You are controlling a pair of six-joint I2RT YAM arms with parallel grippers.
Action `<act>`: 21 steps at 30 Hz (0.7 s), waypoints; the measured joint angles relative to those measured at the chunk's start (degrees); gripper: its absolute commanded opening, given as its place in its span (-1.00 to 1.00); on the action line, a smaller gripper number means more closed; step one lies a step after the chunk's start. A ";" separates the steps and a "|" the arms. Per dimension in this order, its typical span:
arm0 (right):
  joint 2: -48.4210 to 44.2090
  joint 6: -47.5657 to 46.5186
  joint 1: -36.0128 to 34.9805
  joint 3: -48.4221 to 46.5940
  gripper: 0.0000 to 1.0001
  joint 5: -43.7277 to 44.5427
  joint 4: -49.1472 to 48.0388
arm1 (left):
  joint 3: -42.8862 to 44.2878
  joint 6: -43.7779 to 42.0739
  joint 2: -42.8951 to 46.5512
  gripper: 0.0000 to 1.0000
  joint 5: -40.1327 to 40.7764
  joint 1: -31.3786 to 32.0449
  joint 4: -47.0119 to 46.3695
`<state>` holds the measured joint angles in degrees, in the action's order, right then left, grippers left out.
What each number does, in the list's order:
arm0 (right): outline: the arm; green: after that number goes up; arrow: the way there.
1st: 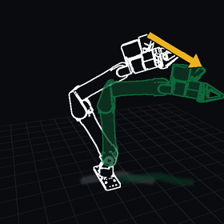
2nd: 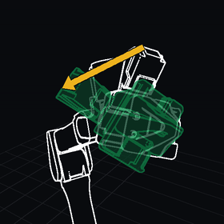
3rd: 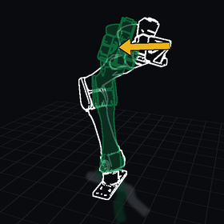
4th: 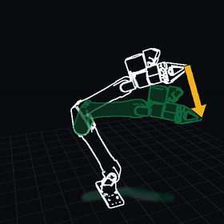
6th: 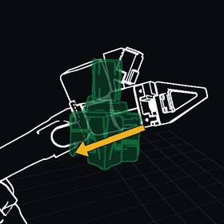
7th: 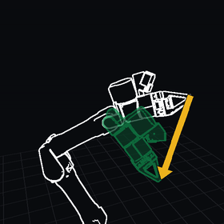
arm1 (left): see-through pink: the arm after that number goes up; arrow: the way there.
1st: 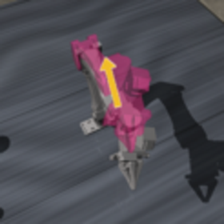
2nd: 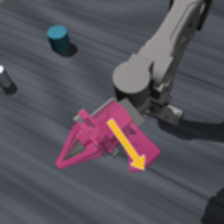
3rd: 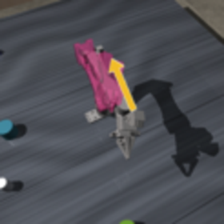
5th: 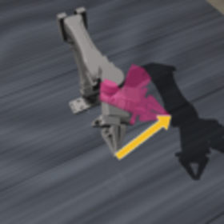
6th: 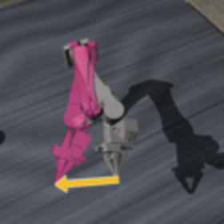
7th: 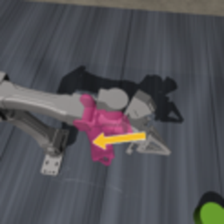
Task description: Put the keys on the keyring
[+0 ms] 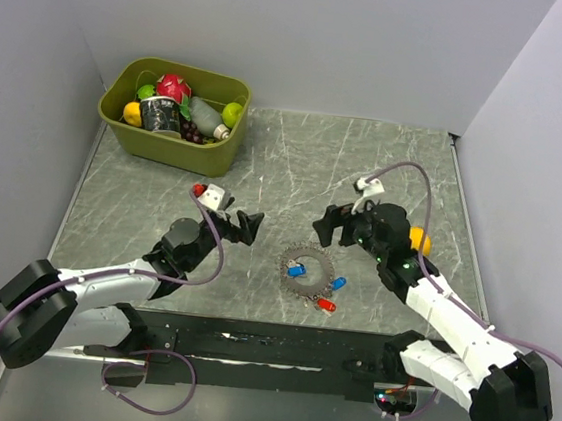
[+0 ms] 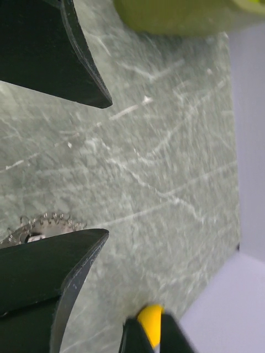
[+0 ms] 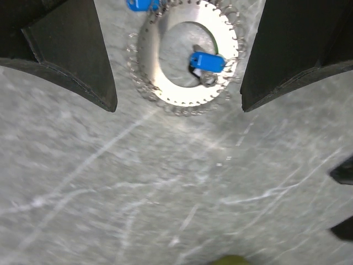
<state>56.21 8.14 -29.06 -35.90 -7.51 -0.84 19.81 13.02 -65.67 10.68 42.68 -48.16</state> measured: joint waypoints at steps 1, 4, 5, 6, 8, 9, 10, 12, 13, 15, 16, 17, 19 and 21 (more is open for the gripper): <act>-0.46 0.55 0.98 0.66 0.99 0.46 0.04 | 0.02 0.42 -0.26 0.93 1.44 -0.07 0.55; -1.44 2.10 3.23 1.62 0.99 1.53 0.48 | 0.31 1.90 -1.73 0.93 5.20 -0.42 2.67; -1.70 2.54 3.76 1.75 0.99 1.86 0.50 | 0.57 2.49 -2.38 0.93 6.36 -0.55 3.65; -1.90 2.84 4.20 1.79 0.99 2.05 0.63 | 0.90 3.13 -3.06 0.93 7.58 -0.72 4.46; -2.47 3.39 4.85 1.97 1.00 2.38 0.74 | 1.75 4.50 -4.24 0.93 10.01 -1.03 6.40; -2.82 3.61 5.11 2.19 1.00 2.45 0.74 | 2.45 5.33 -5.03 0.93 11.21 -1.31 7.52; -3.21 3.87 5.33 2.45 1.00 2.60 0.92 | 2.75 5.68 -5.33 0.93 11.69 -1.60 7.96; -3.74 4.28 6.05 2.91 1.00 2.64 1.22 | 4.07 6.75 -6.38 0.93 12.94 -2.27 9.84; -3.93 4.48 6.47 3.10 1.00 2.84 1.29 | 4.63 7.30 -6.91 0.93 13.38 -2.54 10.40; -4.11 4.92 7.37 3.50 1.00 3.30 1.68 | 5.62 8.20 -7.50 0.93 14.12 -3.10 12.17; -4.13 5.14 7.76 3.56 1.00 3.52 1.95 | 5.97 8.81 -7.58 0.93 14.45 -3.37 13.09; -4.13 5.42 8.22 3.58 1.00 3.76 2.38 | 6.27 9.18 -7.61 0.93 14.71 -3.61 13.92; -4.13 5.99 9.49 3.63 1.00 4.33 3.28 | 6.93 10.19 -7.61 0.93 15.17 -4.24 15.50; -4.26 6.49 10.86 3.78 1.00 4.83 3.72 | 7.30 10.84 -7.61 0.93 15.45 -4.90 16.57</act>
<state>51.94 14.63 -18.20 -32.12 -2.68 2.87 27.11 23.86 -73.28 26.13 37.78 -31.59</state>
